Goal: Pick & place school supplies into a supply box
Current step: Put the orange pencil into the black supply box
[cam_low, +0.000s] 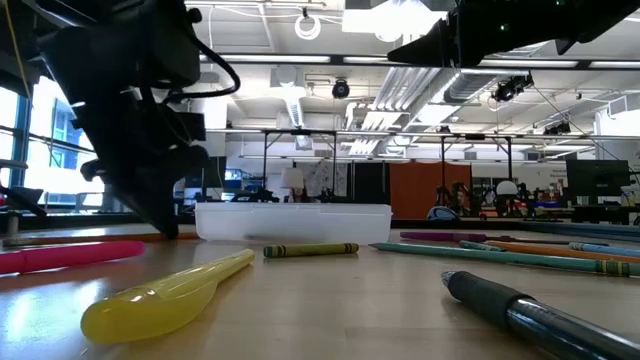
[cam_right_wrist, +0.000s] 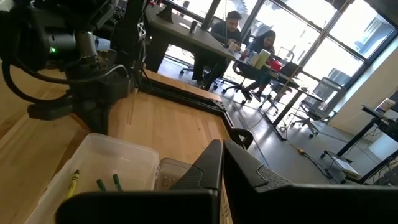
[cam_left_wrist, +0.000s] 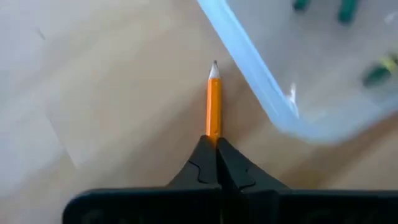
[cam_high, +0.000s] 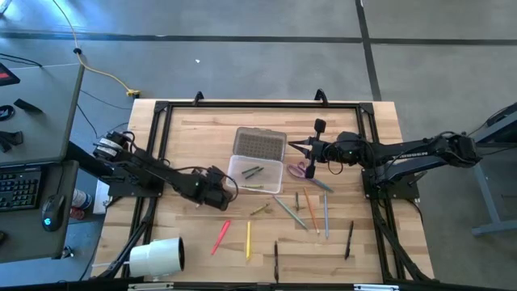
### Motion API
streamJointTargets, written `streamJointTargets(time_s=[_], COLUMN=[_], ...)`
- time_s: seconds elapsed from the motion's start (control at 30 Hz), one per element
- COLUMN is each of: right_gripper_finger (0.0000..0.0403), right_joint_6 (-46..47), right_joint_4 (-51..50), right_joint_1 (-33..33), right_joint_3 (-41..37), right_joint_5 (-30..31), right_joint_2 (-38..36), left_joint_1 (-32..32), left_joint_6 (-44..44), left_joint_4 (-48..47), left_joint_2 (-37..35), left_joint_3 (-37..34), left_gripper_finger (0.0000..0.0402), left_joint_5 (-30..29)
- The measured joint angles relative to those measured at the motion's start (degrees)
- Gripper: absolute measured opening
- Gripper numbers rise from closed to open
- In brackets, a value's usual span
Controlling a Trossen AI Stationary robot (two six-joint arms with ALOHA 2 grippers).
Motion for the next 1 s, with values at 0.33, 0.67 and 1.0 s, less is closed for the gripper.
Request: streamJointTargets(time_s=[0.33, 0.67, 1.0], right_gripper_finger=[0.0000, 0.0000, 0.0000], right_joint_6=[0.02, 0.02, 0.41], right_joint_4=[-0.02, -0.52, -0.52], right_joint_1=[0.00, 0.00, 0.00], right_joint_3=[0.00, 0.00, 0.00], right_joint_5=[0.01, -0.01, -0.01], right_joint_2=[0.00, 0.00, -0.02], left_joint_1=[0.00, -0.04, -0.06], left_joint_6=[0.86, 3.58, 3.45], left_joint_4=[-6.41, -10.30, -8.07], left_joint_2=[-8.71, -15.40, -15.45], left_joint_3=[-0.55, -0.35, -0.30], left_gripper_finger=[0.0018, 0.0012, 0.0109], left_joint_5=[3.15, -0.71, 1.59])
